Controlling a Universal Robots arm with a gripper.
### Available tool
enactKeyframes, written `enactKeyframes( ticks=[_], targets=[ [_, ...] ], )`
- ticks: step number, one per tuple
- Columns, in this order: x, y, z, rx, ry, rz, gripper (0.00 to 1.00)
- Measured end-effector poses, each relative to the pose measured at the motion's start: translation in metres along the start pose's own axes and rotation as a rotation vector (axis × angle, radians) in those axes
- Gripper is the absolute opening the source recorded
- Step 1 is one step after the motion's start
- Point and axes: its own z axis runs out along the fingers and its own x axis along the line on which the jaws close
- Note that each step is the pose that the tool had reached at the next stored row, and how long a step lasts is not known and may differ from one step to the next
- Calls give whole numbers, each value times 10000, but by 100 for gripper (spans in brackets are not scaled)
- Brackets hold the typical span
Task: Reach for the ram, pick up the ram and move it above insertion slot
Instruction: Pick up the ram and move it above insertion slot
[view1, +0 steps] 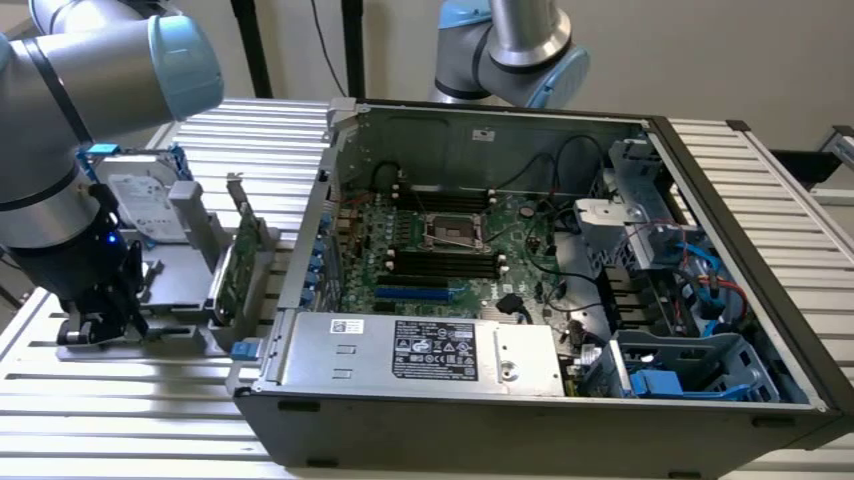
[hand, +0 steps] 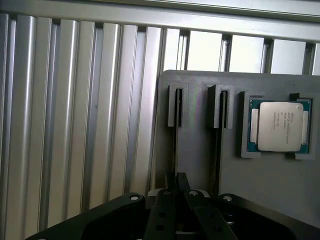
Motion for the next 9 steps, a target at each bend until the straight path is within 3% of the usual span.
enactKeyframes(
  ticks=[9],
  targets=[
    [0,0,-1,3,-7,156,12]
  ],
)
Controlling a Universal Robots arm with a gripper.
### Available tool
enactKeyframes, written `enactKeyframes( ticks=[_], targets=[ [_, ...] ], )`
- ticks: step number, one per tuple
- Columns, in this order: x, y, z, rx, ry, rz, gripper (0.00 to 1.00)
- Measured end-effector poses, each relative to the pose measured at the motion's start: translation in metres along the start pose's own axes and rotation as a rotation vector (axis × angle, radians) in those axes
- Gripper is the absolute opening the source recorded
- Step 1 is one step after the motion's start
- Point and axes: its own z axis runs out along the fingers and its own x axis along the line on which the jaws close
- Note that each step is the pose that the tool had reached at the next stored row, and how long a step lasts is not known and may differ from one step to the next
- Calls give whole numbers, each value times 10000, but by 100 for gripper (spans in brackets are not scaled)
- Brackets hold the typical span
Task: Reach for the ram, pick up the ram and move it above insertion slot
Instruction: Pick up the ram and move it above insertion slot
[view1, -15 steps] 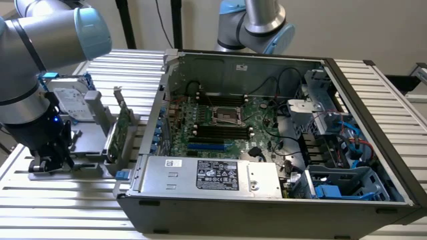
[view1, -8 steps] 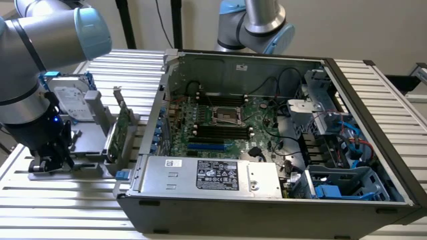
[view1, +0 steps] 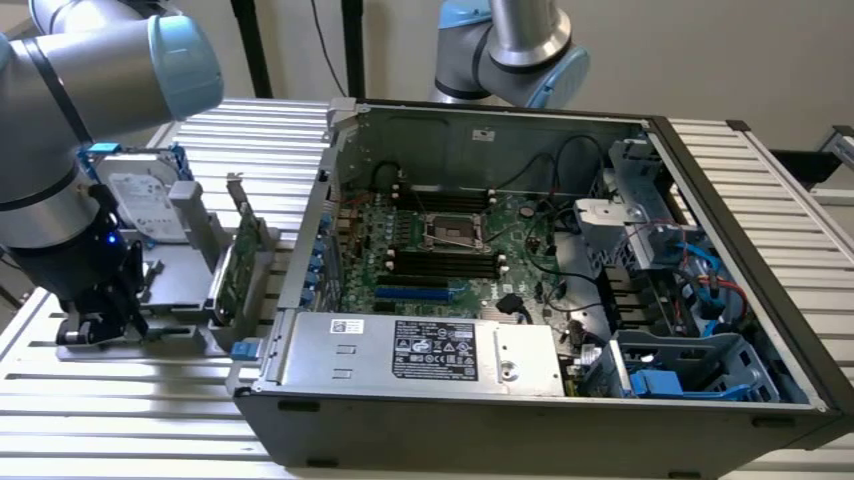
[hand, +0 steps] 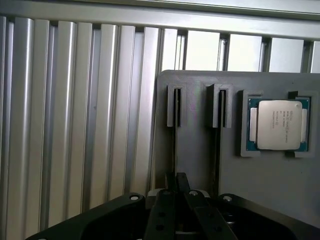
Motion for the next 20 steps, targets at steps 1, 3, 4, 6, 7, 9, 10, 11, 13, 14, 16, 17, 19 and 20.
enactKeyframes(
  ticks=[1,3,4,6,7,9,10,11,13,14,16,17,19,20],
  targets=[
    [0,0,-6,-2,1,2,12],
    [1,1,-35,-6,1,5,12],
    [1,1,-58,-8,1,6,12],
    [0,4,-125,-12,1,9,12],
    [0,6,-163,-13,0,9,12],
    [0,10,-252,-18,0,12,12],
    [0,11,-298,-19,1,13,12],
    [0,13,-342,-20,0,14,12],
    [0,16,-436,-25,0,13,12],
    [0,17,-481,-28,-1,13,12],
    [0,20,-572,-33,0,14,12],
    [0,20,-616,-34,-1,13,12],
    [-3,19,-707,-38,-1,13,12],
    [-3,17,-753,-39,-1,13,12]
  ],
)
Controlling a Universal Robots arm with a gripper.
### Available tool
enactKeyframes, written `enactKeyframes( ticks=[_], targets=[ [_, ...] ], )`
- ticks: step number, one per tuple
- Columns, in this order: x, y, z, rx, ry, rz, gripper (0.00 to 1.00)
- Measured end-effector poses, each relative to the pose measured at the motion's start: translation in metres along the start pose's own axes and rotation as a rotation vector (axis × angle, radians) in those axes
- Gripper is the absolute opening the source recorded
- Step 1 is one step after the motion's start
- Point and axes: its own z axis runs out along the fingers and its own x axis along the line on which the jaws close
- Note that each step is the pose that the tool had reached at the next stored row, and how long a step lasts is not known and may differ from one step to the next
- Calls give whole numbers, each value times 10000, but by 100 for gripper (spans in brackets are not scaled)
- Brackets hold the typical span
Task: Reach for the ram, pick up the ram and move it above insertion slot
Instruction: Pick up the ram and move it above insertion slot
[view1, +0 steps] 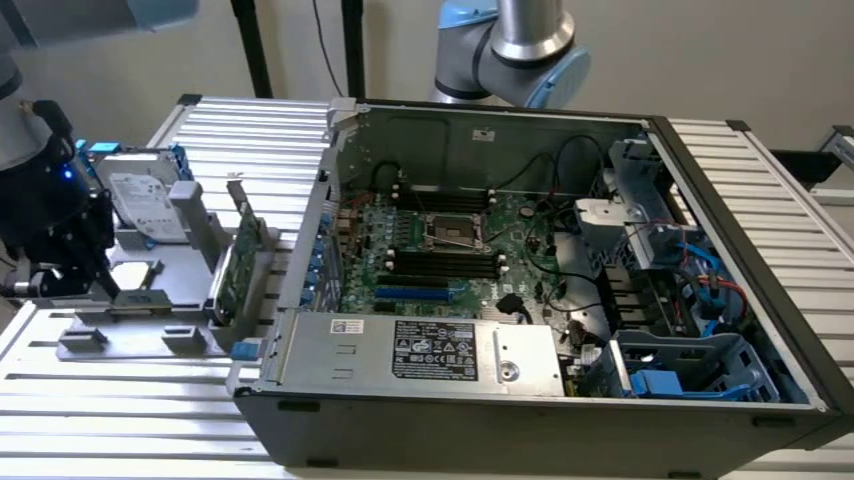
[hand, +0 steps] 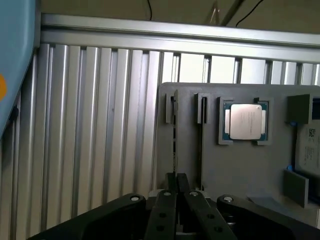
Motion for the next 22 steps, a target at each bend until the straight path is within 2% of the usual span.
enactKeyframes(
  ticks=[9,22],
  targets=[
    [-50,-49,-411,-6,-1,-4,12],
    [-198,-181,-1010,-6,0,-9,12]
  ],
)
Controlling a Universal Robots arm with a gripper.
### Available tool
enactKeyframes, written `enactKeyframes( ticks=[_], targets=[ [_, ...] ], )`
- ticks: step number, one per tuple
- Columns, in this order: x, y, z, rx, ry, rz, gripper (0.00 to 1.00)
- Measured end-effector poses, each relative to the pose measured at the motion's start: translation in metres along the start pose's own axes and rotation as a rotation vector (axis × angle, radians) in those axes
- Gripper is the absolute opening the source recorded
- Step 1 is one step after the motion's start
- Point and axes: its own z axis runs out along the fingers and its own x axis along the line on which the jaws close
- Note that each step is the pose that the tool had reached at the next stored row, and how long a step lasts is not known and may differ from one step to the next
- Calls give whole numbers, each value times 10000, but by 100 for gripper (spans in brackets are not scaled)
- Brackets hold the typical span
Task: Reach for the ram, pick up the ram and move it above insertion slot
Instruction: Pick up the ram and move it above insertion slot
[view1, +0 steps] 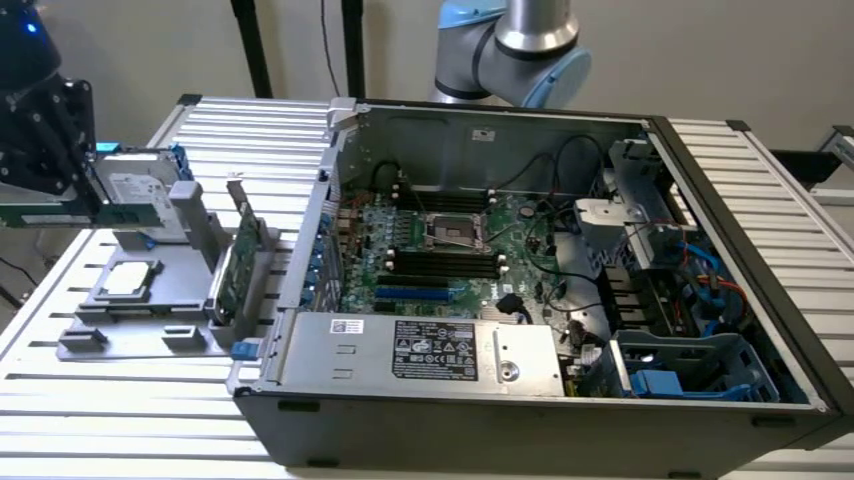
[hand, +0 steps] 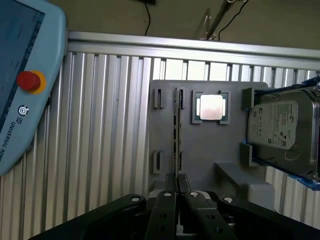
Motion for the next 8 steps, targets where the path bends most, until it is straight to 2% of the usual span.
enactKeyframes(
  ticks=[8],
  targets=[
    [-145,-71,-126,0,0,0,12]
  ],
)
